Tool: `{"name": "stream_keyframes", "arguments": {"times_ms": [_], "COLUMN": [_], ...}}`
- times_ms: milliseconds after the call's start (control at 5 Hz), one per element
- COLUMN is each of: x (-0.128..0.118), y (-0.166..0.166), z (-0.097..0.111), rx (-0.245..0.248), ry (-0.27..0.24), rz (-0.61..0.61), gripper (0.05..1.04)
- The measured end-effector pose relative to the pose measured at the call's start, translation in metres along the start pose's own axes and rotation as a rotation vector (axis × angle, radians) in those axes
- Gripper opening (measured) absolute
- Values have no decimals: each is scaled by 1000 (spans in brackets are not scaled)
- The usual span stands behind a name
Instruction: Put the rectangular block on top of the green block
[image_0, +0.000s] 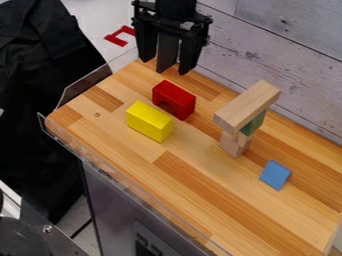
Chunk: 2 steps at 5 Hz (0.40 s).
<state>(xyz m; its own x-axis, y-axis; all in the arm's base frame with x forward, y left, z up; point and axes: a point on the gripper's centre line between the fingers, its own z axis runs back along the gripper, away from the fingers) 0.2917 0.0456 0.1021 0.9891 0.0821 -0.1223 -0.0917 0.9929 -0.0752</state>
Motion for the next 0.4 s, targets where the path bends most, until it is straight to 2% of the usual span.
{"name": "stream_keyframes", "arguments": {"times_ms": [200,400], "x": [-4,-3], "y": [5,2], "z": [-1,-1], "rx": [38,51], "ry": [-26,-36], "rz": [-6,-24], "gripper": [1000,1000]}}
